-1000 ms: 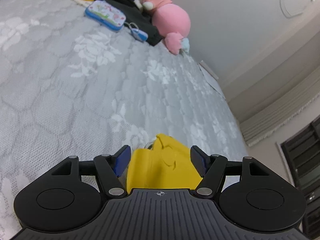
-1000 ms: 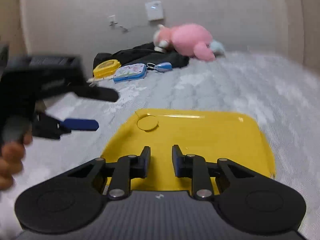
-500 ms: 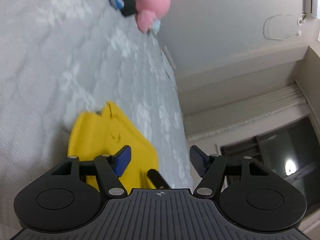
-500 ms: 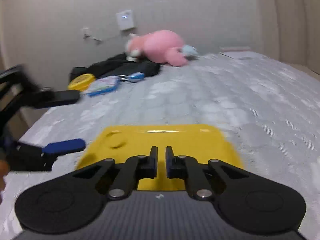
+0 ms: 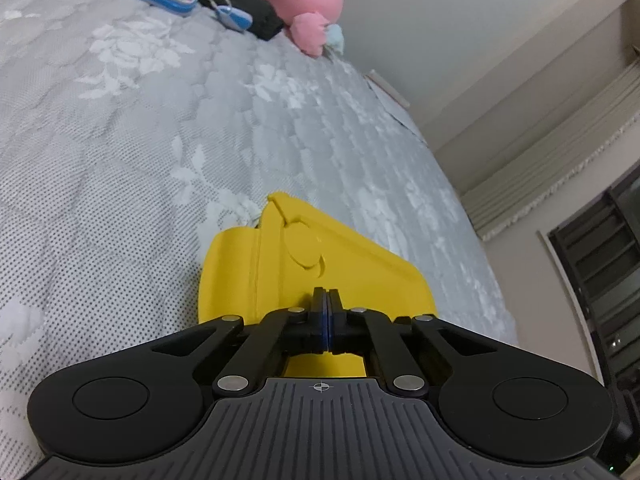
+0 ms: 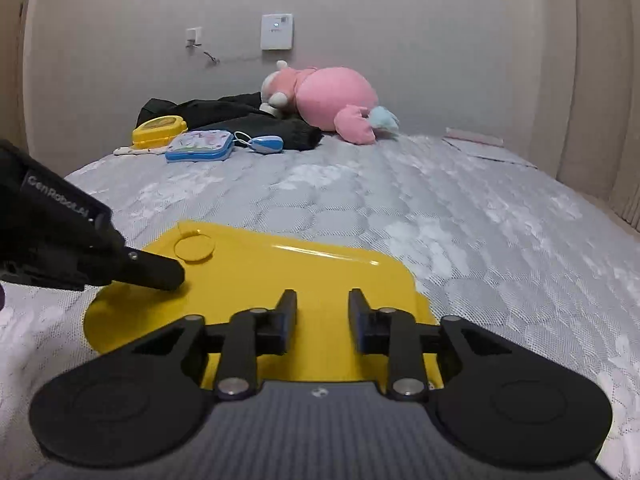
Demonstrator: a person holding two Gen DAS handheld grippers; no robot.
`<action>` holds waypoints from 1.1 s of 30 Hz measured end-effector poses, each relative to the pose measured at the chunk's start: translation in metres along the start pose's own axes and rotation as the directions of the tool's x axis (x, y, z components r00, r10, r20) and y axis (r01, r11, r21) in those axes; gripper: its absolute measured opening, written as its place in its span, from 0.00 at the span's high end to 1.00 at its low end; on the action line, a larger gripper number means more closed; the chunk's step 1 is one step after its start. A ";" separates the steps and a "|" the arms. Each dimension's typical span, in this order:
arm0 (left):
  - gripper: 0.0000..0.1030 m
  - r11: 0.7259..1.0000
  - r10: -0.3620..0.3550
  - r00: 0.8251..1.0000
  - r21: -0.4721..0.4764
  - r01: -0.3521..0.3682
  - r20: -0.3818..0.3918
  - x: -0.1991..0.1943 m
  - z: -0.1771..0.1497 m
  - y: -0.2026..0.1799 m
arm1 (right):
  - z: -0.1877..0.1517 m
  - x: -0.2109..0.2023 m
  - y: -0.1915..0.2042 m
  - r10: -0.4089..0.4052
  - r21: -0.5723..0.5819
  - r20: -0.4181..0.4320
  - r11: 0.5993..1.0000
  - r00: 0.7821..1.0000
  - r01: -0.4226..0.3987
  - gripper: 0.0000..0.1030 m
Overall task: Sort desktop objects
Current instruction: 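Pinch the lid's latch flap down with the left gripper while the right gripper presses the lid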
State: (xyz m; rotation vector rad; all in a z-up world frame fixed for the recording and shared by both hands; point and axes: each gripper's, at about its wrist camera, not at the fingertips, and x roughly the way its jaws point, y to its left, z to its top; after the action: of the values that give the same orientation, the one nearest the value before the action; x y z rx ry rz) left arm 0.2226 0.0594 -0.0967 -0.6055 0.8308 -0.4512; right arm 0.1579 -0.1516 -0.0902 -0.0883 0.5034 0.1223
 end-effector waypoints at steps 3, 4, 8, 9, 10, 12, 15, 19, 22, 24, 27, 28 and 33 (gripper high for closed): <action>0.97 1.000 0.005 1.000 0.021 -0.005 0.004 0.002 -0.001 -0.003 | 0.001 0.001 0.000 0.009 0.001 0.006 1.000 1.000 -0.009 0.69; 0.97 1.000 0.006 1.000 0.025 -0.006 0.004 0.002 -0.002 -0.004 | 0.000 0.000 0.000 0.008 -0.001 0.008 1.000 1.000 -0.008 0.69; 0.97 0.999 0.001 1.000 0.032 -0.001 0.006 0.000 -0.003 -0.002 | 0.000 -0.003 0.001 0.006 0.008 0.013 1.000 1.000 -0.006 0.69; 0.97 0.999 0.001 1.000 0.037 -0.001 0.007 0.000 -0.003 -0.002 | 0.000 -0.004 -0.002 0.006 0.035 0.015 0.999 1.000 -0.007 0.69; 0.97 0.999 0.005 1.000 0.045 -0.005 0.009 0.000 -0.004 -0.003 | 0.001 -0.006 -0.008 -0.002 0.075 0.021 0.997 1.000 0.001 0.69; 0.97 0.998 0.012 1.000 0.056 -0.013 0.011 0.000 -0.005 -0.005 | 0.002 -0.010 -0.018 -0.019 0.155 0.033 0.988 0.999 0.014 0.69; 0.97 0.999 -0.003 1.000 0.038 0.002 0.008 0.001 -0.004 -0.002 | 0.003 -0.009 -0.029 -0.083 0.189 0.025 0.979 0.996 0.077 0.70; 0.97 0.999 -0.032 0.999 -0.004 0.032 -0.001 0.002 -0.002 0.005 | -0.001 -0.003 -0.034 -0.119 0.198 -0.007 0.973 0.993 0.118 0.58; 0.97 0.999 -0.035 0.999 -0.001 0.035 0.000 0.002 -0.002 0.005 | -0.001 -0.002 -0.034 -0.107 0.193 -0.015 0.975 0.994 0.108 0.54; 0.97 0.999 -0.037 0.999 0.000 0.037 0.000 0.003 -0.002 0.005 | -0.001 0.000 -0.033 -0.106 0.180 -0.015 0.978 0.994 0.107 0.53; 0.97 0.999 -0.033 0.999 0.011 0.033 0.001 0.003 -0.003 0.004 | -0.002 0.002 -0.033 -0.104 0.179 -0.016 0.978 0.994 0.105 0.51; 0.97 0.999 -0.032 0.999 0.011 0.032 0.001 0.003 -0.003 0.004 | -0.002 0.002 -0.033 -0.103 0.183 -0.016 0.978 0.995 0.104 0.51; 0.96 0.999 -0.032 0.999 0.009 0.032 0.001 0.003 -0.003 0.004 | -0.004 0.003 -0.031 -0.100 0.175 -0.011 0.979 0.995 0.100 0.46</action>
State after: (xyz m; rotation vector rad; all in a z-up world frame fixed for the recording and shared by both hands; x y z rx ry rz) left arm 0.2226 0.0597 -0.1026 -0.6115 0.8187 -0.4837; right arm 0.1627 -0.1826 -0.0932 0.0587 0.5089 -0.0212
